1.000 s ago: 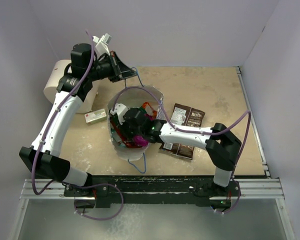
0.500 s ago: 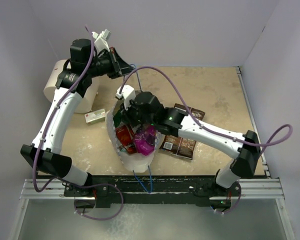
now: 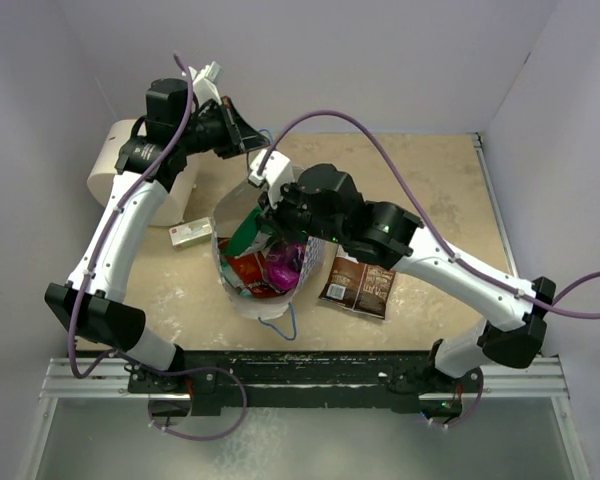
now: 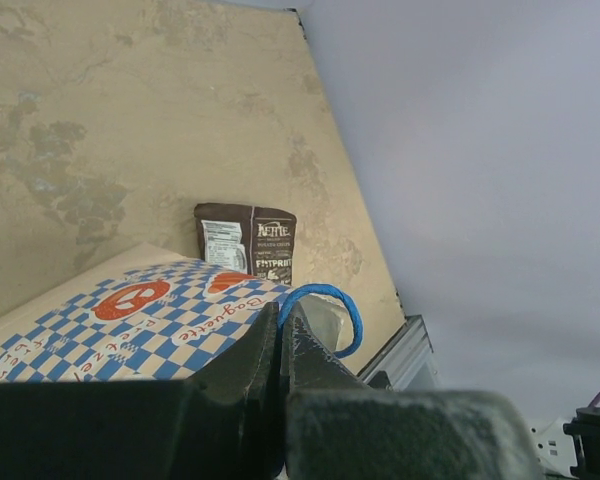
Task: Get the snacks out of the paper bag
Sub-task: Take out the snack from the paper bag.
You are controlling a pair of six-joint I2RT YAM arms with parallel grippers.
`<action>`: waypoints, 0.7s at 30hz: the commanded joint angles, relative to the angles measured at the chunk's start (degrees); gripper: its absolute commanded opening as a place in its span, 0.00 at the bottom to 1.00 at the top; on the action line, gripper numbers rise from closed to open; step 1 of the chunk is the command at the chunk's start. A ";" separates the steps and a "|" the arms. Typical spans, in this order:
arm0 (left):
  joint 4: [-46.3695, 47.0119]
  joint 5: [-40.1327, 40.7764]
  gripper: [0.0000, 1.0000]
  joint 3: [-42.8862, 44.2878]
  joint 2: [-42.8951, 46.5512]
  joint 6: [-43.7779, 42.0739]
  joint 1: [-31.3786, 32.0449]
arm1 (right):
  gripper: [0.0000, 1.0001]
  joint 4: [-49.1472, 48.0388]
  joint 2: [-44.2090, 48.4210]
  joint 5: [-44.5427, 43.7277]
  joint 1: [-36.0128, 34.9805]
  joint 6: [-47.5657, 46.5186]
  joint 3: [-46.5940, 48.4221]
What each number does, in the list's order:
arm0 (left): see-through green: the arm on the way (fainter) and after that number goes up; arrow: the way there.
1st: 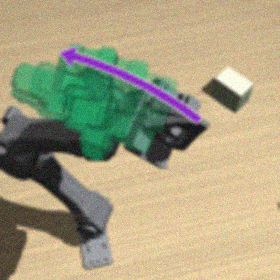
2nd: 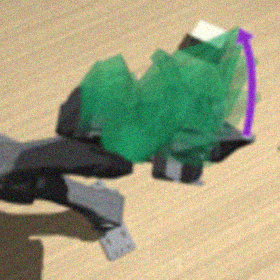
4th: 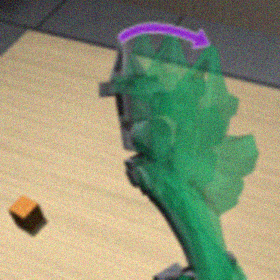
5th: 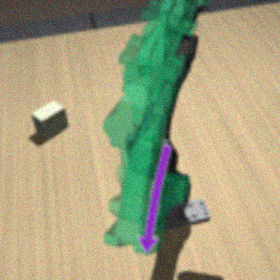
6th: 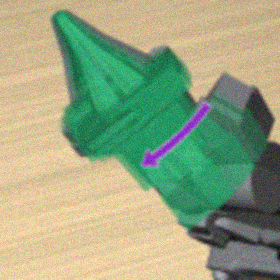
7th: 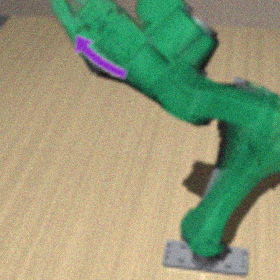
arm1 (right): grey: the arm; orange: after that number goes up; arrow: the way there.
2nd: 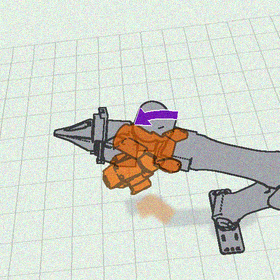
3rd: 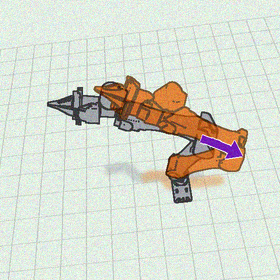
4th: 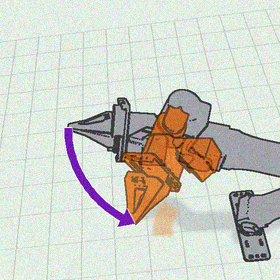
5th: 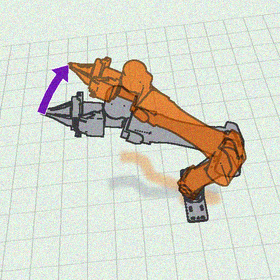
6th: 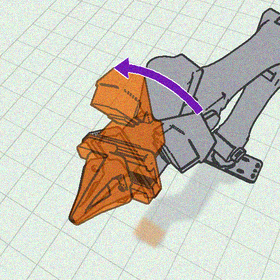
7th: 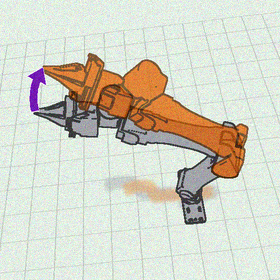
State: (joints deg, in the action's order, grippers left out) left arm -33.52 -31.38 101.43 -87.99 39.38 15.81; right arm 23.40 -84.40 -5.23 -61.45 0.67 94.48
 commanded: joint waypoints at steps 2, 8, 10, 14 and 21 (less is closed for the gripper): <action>0.52 2.21 0.00 1.27 0.99 -1.19 -0.26 | 0.00 8.17 2.18 2.96 -0.24 -7.71 12.54; 0.48 3.48 0.00 0.34 1.35 -1.07 -0.39 | 0.00 15.09 3.72 1.58 -0.20 -10.26 24.22; 0.43 3.71 0.00 0.35 1.37 -1.14 -0.35 | 0.00 16.28 4.52 -0.02 -0.24 -11.25 27.80; 0.30 4.61 0.00 0.23 1.50 -1.19 -0.35 | 0.00 16.28 6.94 -5.40 -0.24 -14.77 32.20; 0.44 5.74 0.00 0.39 1.42 -1.05 -0.36 | 0.00 19.60 10.74 -27.38 -0.11 -19.66 29.26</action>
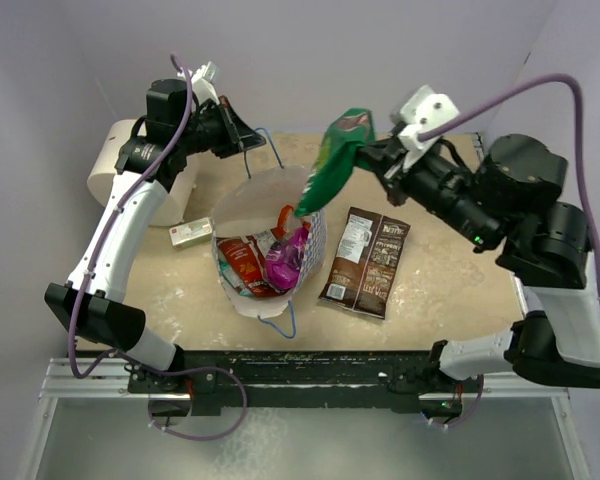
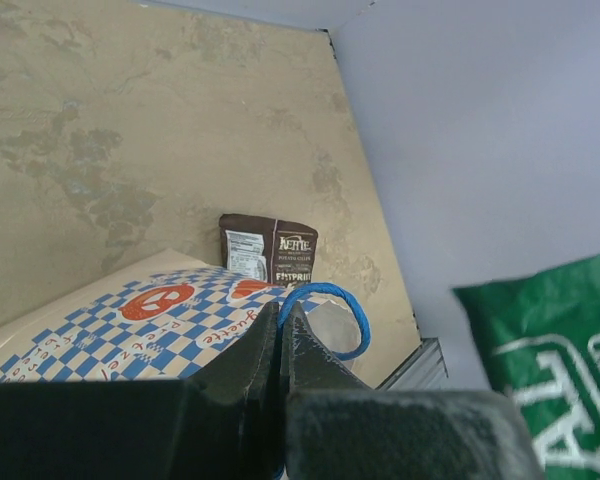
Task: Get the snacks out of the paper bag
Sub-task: Take out the snack from the paper bag, then place the snack at the center of the board.
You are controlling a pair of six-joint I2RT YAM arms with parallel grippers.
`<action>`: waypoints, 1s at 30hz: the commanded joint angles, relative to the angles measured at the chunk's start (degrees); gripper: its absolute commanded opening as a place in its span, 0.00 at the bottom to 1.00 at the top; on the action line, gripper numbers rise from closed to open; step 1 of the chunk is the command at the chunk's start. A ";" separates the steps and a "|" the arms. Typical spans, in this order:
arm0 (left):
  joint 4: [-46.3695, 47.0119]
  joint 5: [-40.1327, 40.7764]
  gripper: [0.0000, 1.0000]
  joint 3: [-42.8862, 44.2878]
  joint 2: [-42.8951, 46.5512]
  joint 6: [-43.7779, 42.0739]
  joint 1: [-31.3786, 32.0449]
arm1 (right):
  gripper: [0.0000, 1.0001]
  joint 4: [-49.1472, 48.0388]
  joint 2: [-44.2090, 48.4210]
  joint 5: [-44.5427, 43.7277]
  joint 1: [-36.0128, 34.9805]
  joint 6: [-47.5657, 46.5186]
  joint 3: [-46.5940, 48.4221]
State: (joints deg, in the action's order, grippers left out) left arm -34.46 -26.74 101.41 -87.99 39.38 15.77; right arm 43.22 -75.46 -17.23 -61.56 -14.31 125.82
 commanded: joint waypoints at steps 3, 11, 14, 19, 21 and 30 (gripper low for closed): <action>0.96 1.20 0.00 0.83 1.33 -1.26 -0.30 | 0.00 -0.64 5.24 -22.63 0.09 -5.40 -7.89; -0.23 1.02 0.00 1.82 0.77 -2.84 -0.66 | 0.00 -5.47 12.04 -15.42 15.39 -3.90 -31.33; -0.61 0.45 0.00 2.33 0.50 -3.08 -0.98 | 0.00 -7.21 10.89 -10.69 20.68 -4.15 -36.68; -0.94 -1.02 0.00 2.48 -0.12 -3.28 -1.65 | 0.00 -8.15 5.23 -6.85 26.80 -5.46 -41.87; -0.91 -1.61 0.00 2.40 -0.26 -3.37 -1.97 | 0.00 -7.82 2.63 -7.04 28.39 -6.07 -42.83; 1.14 -4.62 0.00 0.62 -0.53 -2.43 -2.54 | 0.00 2.67 -8.31 -9.65 30.71 -3.62 -40.57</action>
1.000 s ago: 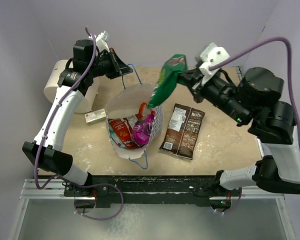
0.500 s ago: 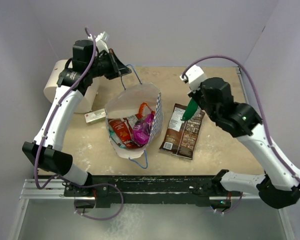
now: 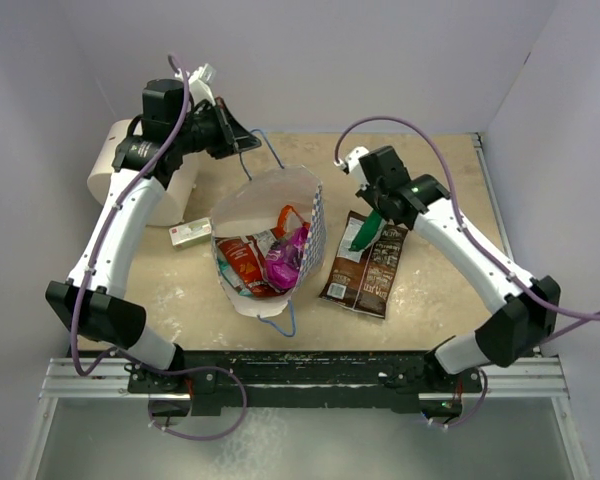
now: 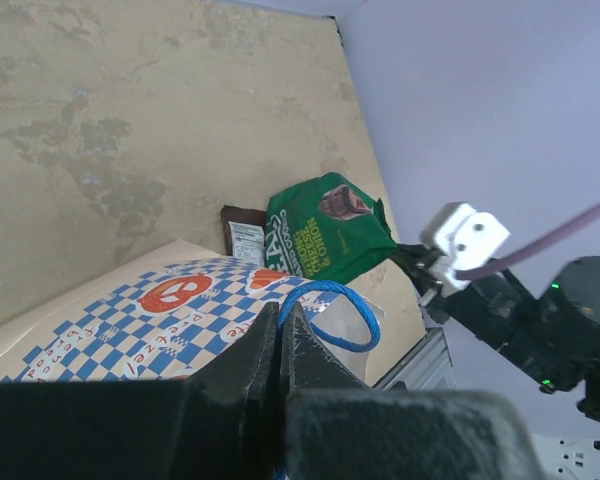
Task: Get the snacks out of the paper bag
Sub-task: Place the snack at the center of the board.
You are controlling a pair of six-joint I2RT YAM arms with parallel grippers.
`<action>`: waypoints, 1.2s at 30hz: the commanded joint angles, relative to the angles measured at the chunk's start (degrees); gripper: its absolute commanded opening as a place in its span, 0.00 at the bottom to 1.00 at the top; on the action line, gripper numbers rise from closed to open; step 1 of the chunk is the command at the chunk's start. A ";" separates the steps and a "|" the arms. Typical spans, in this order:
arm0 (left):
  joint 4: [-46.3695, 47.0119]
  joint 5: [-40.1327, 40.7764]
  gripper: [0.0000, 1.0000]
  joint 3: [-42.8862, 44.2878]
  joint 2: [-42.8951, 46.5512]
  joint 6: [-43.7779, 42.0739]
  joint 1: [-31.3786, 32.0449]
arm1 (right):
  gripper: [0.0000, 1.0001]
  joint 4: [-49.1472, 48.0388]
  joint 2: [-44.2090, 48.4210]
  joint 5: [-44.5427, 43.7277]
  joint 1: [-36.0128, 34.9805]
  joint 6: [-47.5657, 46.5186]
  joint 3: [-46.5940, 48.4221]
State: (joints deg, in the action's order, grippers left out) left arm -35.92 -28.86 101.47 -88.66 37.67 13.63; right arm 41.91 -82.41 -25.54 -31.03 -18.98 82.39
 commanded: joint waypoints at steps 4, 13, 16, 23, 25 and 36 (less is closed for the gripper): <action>3.32 -3.70 0.00 -0.25 0.16 -0.45 -0.65 | 0.00 12.32 -3.82 2.20 0.18 4.34 4.73; 3.67 -5.15 0.00 -0.97 0.75 -0.67 -2.58 | 0.00 21.02 -6.92 24.67 -1.90 9.74 6.31; 3.64 -5.44 0.00 -1.37 0.86 -0.59 -2.94 | 0.00 21.78 -9.74 35.17 -2.34 15.07 9.54; 3.50 -5.46 0.00 -1.81 1.60 -0.32 -3.17 | 0.00 -1.37 -9.99 57.10 -2.51 40.58 -2.31; 3.49 -5.35 0.00 -2.08 1.98 -0.32 -3.17 | 0.00 -2.86 -9.22 54.07 -2.49 45.82 -5.00; 3.73 -5.71 0.00 -3.34 3.42 0.09 -3.30 | 0.59 -9.78 -0.72 55.44 3.56 48.25 -9.79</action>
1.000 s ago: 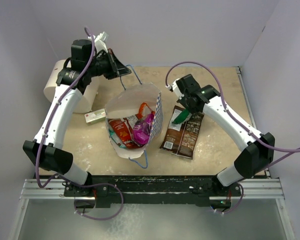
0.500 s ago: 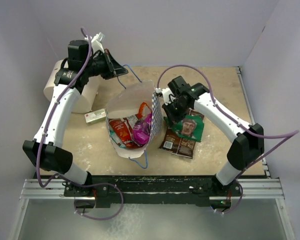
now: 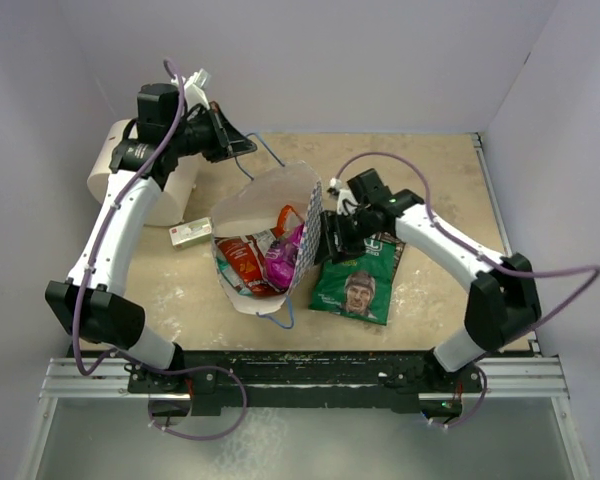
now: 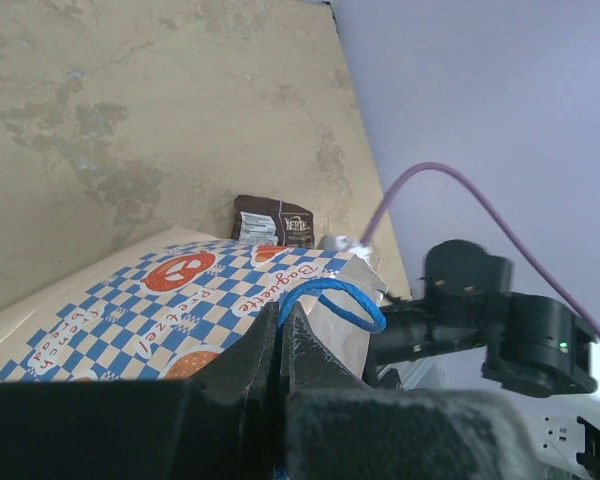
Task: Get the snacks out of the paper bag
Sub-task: Place the snack at the center of the board, then adjust the snack at the center of the board.
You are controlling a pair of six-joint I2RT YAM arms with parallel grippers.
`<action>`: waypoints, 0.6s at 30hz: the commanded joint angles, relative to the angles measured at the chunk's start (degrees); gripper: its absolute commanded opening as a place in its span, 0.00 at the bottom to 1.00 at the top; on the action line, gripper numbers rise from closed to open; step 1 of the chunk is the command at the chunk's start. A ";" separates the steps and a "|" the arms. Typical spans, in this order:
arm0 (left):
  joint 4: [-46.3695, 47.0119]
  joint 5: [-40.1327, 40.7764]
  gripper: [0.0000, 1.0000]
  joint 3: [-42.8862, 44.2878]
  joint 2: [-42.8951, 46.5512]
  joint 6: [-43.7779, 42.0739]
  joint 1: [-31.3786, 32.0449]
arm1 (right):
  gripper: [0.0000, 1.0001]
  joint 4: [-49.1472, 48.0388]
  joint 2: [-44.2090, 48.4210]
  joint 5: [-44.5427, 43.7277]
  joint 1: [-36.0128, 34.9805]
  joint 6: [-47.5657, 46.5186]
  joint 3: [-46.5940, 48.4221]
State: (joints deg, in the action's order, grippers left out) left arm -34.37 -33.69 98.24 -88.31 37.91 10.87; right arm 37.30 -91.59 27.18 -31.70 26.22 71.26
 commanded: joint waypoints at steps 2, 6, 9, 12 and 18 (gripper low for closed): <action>1.88 -0.84 0.00 -0.23 3.27 -0.29 -0.61 | 0.67 -5.54 11.16 3.81 7.79 2.99 1.42; 1.68 -0.85 0.00 -0.49 3.50 -0.40 -0.68 | 0.73 -4.14 13.25 0.22 17.90 1.59 0.32; 2.20 -1.08 0.00 -0.41 3.42 0.19 -0.68 | 0.71 -6.27 11.42 0.01 25.04 0.08 -1.84; 2.44 -1.74 0.00 -0.02 2.93 0.85 -0.68 | 0.66 -6.10 8.10 0.03 29.45 -1.37 -1.79; 3.54 -2.49 0.00 -0.37 2.72 2.16 -0.68 | 0.61 -9.21 2.91 -0.06 35.22 -4.49 -5.96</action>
State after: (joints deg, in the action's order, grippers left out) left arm -33.93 -34.48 97.73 -87.15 38.83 10.57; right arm 29.19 -86.67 27.07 1.30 25.58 66.57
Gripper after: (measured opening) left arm 0.011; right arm 0.621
